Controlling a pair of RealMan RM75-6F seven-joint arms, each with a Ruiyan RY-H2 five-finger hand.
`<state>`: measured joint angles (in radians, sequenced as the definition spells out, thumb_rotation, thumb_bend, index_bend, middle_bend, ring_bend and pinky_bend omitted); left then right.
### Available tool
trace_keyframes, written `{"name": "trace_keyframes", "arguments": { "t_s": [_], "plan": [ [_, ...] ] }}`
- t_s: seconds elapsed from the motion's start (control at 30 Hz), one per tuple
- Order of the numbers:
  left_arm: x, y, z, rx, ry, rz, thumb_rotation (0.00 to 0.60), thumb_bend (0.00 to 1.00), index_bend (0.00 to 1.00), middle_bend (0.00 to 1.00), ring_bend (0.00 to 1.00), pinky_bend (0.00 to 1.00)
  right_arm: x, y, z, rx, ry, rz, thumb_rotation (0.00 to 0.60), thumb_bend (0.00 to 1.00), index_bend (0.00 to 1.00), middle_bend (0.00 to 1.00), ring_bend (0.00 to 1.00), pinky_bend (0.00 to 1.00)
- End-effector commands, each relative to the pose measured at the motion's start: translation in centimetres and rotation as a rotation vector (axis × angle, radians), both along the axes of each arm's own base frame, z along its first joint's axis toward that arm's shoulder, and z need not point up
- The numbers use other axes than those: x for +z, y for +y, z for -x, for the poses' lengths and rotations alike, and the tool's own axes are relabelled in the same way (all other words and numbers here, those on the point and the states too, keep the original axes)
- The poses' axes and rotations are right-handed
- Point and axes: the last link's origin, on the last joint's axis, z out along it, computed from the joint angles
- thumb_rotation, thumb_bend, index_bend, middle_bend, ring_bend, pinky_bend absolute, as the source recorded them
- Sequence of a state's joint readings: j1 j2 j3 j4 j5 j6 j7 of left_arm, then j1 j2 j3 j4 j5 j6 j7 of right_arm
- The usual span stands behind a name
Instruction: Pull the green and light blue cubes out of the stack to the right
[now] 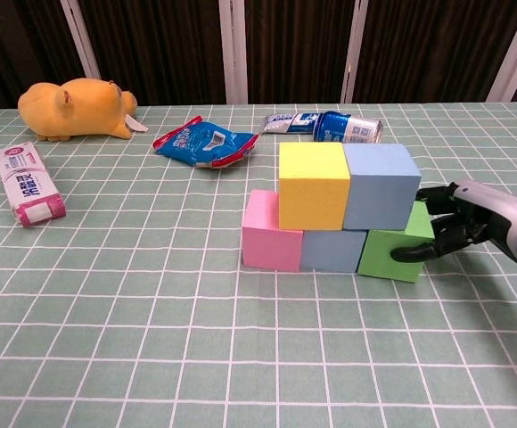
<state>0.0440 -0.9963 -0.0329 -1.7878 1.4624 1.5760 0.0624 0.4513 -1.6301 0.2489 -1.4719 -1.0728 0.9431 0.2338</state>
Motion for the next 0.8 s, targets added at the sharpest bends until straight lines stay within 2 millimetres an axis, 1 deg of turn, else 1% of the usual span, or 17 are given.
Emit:
{"name": "trace_keyframes", "arguments": {
  "t_s": [0.03, 0.1, 0.2, 0.27, 0.33, 0.43, 0.53, 0.67, 0.8],
  "plan": [
    [0.1, 0.0, 0.0, 0.001, -0.003, -0.004, 0.600, 0.13, 0.23, 0.00, 0.00, 0.00, 0.6, -0.3, 0.0, 0.025, 0.004, 0.070, 0.600, 0.27, 0.49, 0.64, 0.74, 0.35],
    [0.1, 0.0, 0.1, 0.002, -0.004, -0.004, 0.600, 0.13, 0.23, 0.00, 0.00, 0.00, 1.3, -0.6, 0.1, 0.033, 0.013, 0.118, 0.600, 0.27, 0.49, 0.65, 0.75, 0.35],
    [0.1, 0.0, 0.0, 0.001, -0.005, -0.001, 0.600, 0.13, 0.23, 0.00, 0.00, 0.00, 2.7, -1.3, 0.7, 0.037, 0.069, 0.216, 0.600, 0.27, 0.49, 0.65, 0.75, 0.35],
    [0.1, 0.0, 0.0, -0.002, -0.005, 0.002, 0.600, 0.13, 0.23, 0.00, 0.00, 0.00, 4.0, -1.9, 1.5, 0.004, 0.152, 0.310, 0.600, 0.27, 0.49, 0.65, 0.75, 0.35],
    [0.0, 0.0, -0.1, -0.004, -0.005, 0.003, 0.600, 0.13, 0.23, 0.00, 0.00, 0.00, 5.0, -2.4, 1.8, -0.070, 0.197, 0.380, 0.600, 0.27, 0.49, 0.65, 0.75, 0.35],
    [0.0, 0.0, -0.1, -0.005, -0.004, 0.003, 0.600, 0.13, 0.24, 0.00, 0.00, 0.00, 6.2, -2.9, 1.9, -0.155, 0.190, 0.399, 0.600, 0.27, 0.49, 0.65, 0.75, 0.35],
    [-0.1, 0.0, -0.1, -0.005, -0.003, 0.003, 0.600, 0.13, 0.24, 0.00, 0.00, 0.00, 7.4, -3.3, 2.1, -0.181, 0.208, 0.397, 0.600, 0.27, 0.49, 0.65, 0.75, 0.35],
    [-0.1, 0.0, -0.1, -0.003, -0.001, 0.006, 0.600, 0.13, 0.24, 0.00, 0.00, 0.00, 8.9, -3.6, 3.4, -0.202, 0.299, 0.402, 0.600, 0.27, 0.49, 0.65, 0.75, 0.35],
    [-0.2, 0.0, -0.2, -0.003, 0.001, 0.007, 0.600, 0.13, 0.24, 0.00, 0.00, 0.00, 9.5, -3.4, 4.5, -0.208, 0.340, 0.386, 0.600, 0.27, 0.49, 0.65, 0.75, 0.35]
  ]
}}
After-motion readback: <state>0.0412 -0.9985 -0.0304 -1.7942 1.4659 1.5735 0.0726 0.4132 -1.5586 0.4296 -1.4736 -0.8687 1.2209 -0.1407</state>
